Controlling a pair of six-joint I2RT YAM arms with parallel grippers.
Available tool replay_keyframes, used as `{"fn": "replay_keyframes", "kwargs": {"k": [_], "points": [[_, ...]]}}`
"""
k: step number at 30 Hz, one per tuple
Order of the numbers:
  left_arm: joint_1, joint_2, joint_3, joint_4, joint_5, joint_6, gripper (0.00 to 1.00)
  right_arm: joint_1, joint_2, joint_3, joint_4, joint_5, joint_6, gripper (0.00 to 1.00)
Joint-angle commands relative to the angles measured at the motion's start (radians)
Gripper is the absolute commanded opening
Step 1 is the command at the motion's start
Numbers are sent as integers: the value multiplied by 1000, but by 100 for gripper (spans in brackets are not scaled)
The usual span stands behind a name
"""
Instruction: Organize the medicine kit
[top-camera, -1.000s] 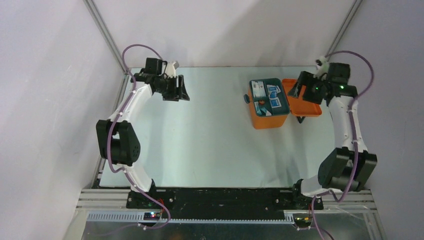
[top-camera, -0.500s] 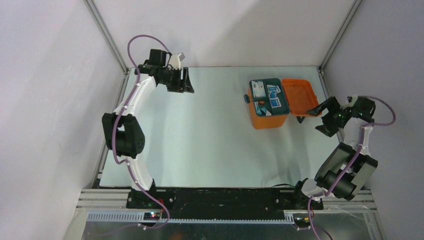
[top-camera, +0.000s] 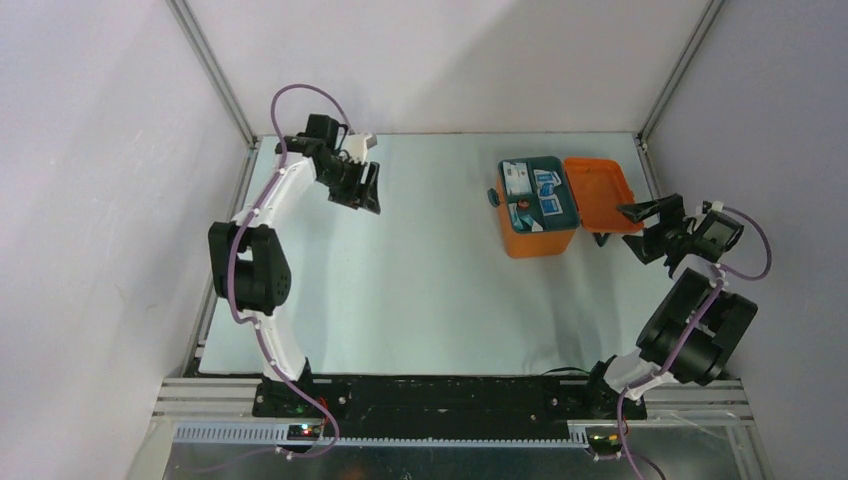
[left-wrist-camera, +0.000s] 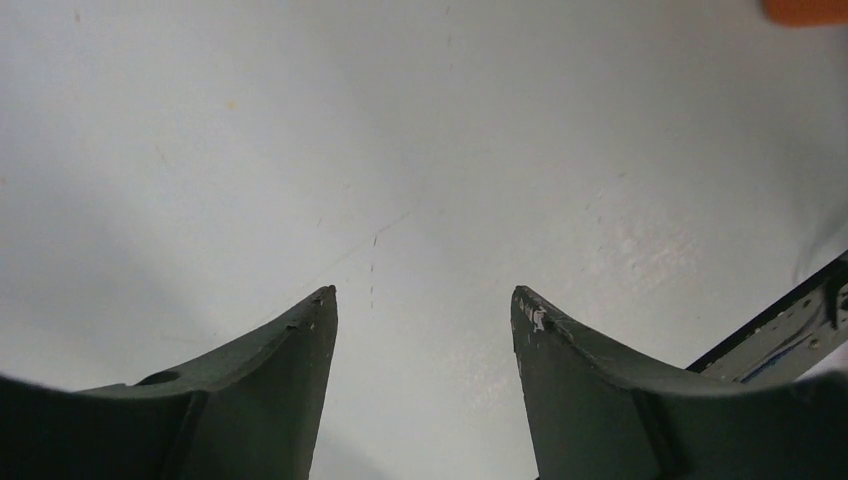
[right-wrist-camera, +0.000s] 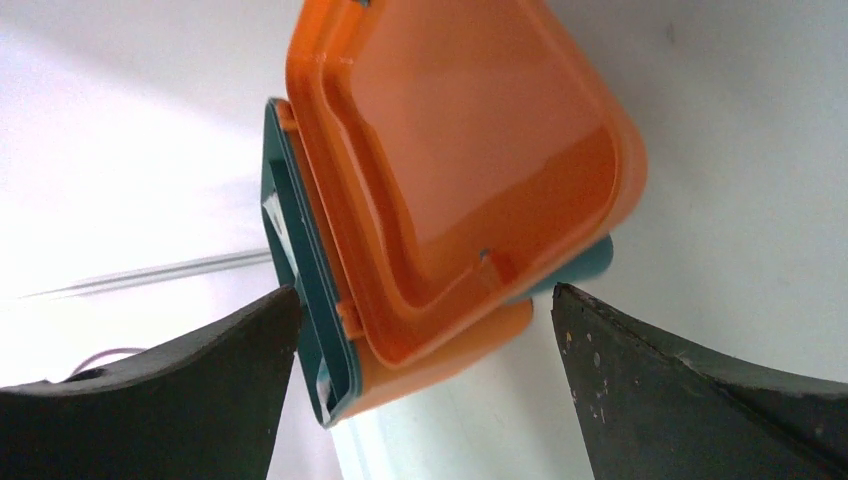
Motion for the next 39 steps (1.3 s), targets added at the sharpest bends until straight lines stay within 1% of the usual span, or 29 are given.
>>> {"fn": "replay_keyframes", "kwargs": {"k": [1,4,9,17,24,27,29,30,32,34,35,36,37,39], "points": [[-18,-63,-11,-59,-87,100,70,-2,89,-23,340,-42,177,99],[-34,-75,-12,-68,-119,127,70,0,146,-29,469,-75,232,99],[-48,-81,-18,-71,-131,129,71,-4,159,-46,652,-194,321,98],[-56,-35,17,-69,-99,117,71,12,96,-53,730,-282,316,96],[-64,-2,52,-67,-53,99,70,80,-17,-52,738,-336,248,93],[-75,11,70,-65,-33,92,70,117,-74,-44,675,-343,185,93],[-79,20,78,-64,-21,85,70,116,-104,-39,549,-305,121,91],[-80,22,82,-62,-16,79,70,114,-116,-39,433,-281,97,91],[-84,25,93,-58,-8,70,70,113,-157,-39,294,-196,22,93],[-88,23,102,-55,-4,61,70,119,-203,-38,208,-86,-41,93],[-89,22,104,-52,-2,59,70,123,-231,-37,179,17,-74,94],[-90,22,103,-52,-3,58,70,128,-246,-36,136,66,-86,95],[-90,18,101,-51,-5,57,70,130,-245,-35,128,126,-106,97],[-91,11,92,-52,-17,64,70,136,-222,-34,125,170,-121,98]]}}
